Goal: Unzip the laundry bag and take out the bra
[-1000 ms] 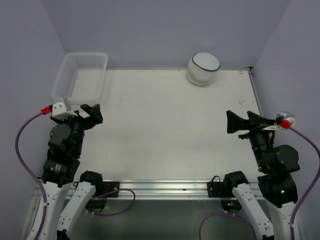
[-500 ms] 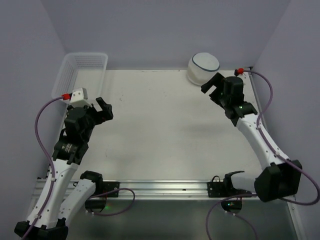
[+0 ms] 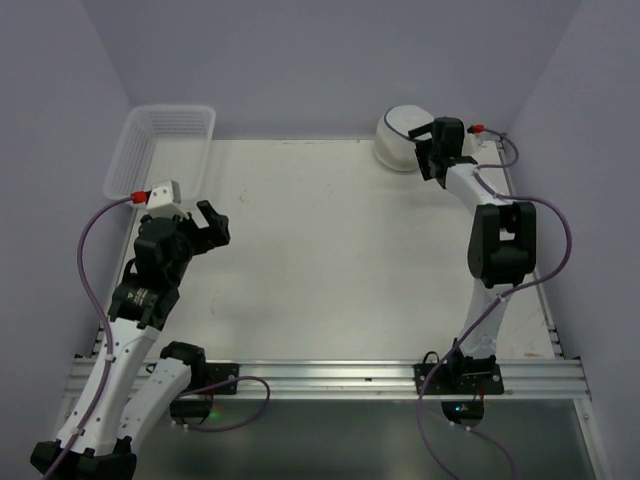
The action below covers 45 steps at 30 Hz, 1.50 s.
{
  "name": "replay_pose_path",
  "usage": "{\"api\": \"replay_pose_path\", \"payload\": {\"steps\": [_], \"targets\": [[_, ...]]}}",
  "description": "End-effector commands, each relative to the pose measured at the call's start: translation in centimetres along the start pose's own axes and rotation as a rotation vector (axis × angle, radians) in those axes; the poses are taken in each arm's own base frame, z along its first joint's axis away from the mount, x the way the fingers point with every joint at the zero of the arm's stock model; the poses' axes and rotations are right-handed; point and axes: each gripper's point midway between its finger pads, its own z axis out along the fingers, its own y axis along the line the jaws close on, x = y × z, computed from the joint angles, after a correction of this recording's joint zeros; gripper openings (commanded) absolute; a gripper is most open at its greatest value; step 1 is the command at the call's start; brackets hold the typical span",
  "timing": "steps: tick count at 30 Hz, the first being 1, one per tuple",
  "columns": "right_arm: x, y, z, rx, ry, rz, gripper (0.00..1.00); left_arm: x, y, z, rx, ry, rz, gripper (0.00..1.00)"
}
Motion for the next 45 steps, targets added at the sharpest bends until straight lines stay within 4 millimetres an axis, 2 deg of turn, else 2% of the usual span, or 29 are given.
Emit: {"api": "replay_pose_path", "payload": {"steps": [1,2,3,5,8,9,12,13,14,15,16,18,19,22,23,24,25,26,27,29,31,33,34,35,36,41,43,44,45], "targets": [[-3.3,5.5,2.3,-0.164,-0.069,0.129,0.95,0.9,-0.2,0.2,0.015,0.040,-0.020,1.00],[-3.5,6.9,2.6,-0.207,-0.060,0.133,0.95,1.1,-0.3,0.3,0.018,0.048,-0.021,1.00],[-3.0,6.4,4.2,-0.211,-0.054,0.130,0.94,1.3,-0.3,0.2,0.020,0.056,-0.023,1.00],[-3.5,7.7,5.0,-0.256,-0.060,0.121,0.92,1.7,-0.3,0.2,0.019,0.073,-0.024,1.00],[-2.7,7.7,6.7,-0.271,-0.025,0.105,0.85,1.9,-0.1,0.0,0.012,0.083,-0.022,1.00],[-2.0,7.7,6.9,-0.281,0.011,0.101,0.80,1.9,0.0,0.0,0.010,0.083,-0.020,1.00],[-0.6,6.7,7.0,-0.297,0.058,0.077,0.51,2.2,0.2,0.1,0.004,0.085,-0.016,1.00],[0.0,7.4,5.7,-0.342,0.105,0.048,0.36,2.1,0.1,0.1,0.008,0.082,-0.016,1.00],[1.2,6.1,5.4,-0.335,0.143,0.022,0.30,2.2,0.1,0.2,0.010,0.083,-0.016,1.00],[1.4,6.6,4.5,-0.377,0.158,-0.011,0.24,2.3,0.0,0.3,0.015,0.083,-0.014,1.00],[3.0,6.7,3.2,-0.426,0.233,-0.094,0.15,2.2,-0.3,0.4,0.032,0.080,-0.015,1.00],[4.9,6.6,0.3,-0.480,0.322,-0.183,0.06,2.5,-0.6,0.8,0.047,0.087,-0.015,1.00],[6.7,6.7,-1.7,-0.539,0.406,-0.272,0.00,2.4,-1.1,0.9,0.075,0.083,-0.018,1.00],[9.8,5.8,-7.1,-0.628,0.542,-0.438,0.00,2.6,-2.1,1.4,0.126,0.088,-0.022,1.00],[11.3,4.6,-8.9,-0.641,0.622,-0.472,0.00,2.7,-2.3,1.6,0.134,0.094,-0.022,1.00],[12.2,4.6,-11.6,-0.657,0.668,-0.514,0.00,2.5,-2.5,1.6,0.142,0.091,-0.018,1.00],[13.0,4.0,-12.8,-0.680,0.693,-0.581,0.00,2.5,-2.9,1.6,0.166,0.094,-0.016,1.00],[14.0,2.8,-14.0,-0.681,0.743,-0.607,0.00,2.4,-3.1,1.6,0.176,0.093,-0.009,1.00],[14.9,1.9,-16.5,-0.693,0.836,-0.622,0.00,2.3,-3.2,1.6,0.185,0.088,0.002,1.00],[17.2,0.1,-18.9,-0.719,0.939,-0.701,0.00,2.1,-3.7,1.4,0.212,0.086,0.015,1.00],[19.6,-2.0,-21.9,-0.744,1.063,-0.785,0.07,2.2,-4.1,1.1,0.245,0.090,0.033,1.00],[21.2,-4.5,-23.9,-0.706,1.180,-0.821,0.14,2.4,-4.5,0.8,0.273,0.095,0.045,1.00],[22.1,-5.4,-24.5,-0.709,1.201,-0.873,0.18,2.5,-4.8,0.6,0.293,0.101,0.047,1.00],[22.4,-6.8,-24.6,-0.670,1.220,-0.871,0.18,2.9,-4.8,0.6,0.300,0.110,0.049,1.00],[22.4,-7.2,-24.7,-0.660,1.213,-0.868,0.17,3.1,-4.8,0.6,0.305,0.120,0.043,1.00],[20.6,-9.5,-24.5,-0.496,1.051,-0.878,0.15,4.6,-5.9,0.5,0.364,0.185,-0.016,1.00],[20.0,-10.0,-24.6,-0.445,1.001,-0.846,0.09,5.3,-6.3,0.7,0.384,0.210,-0.044,1.00],[19.6,-11.0,-25.2,-0.425,0.968,-0.837,0.06,5.4,-6.5,0.7,0.387,0.217,-0.061,1.00],[19.3,-10.6,-25.3,-0.451,0.922,-0.821,0.00,5.6,-6.6,0.7,0.392,0.224,-0.067,1.00]]}}
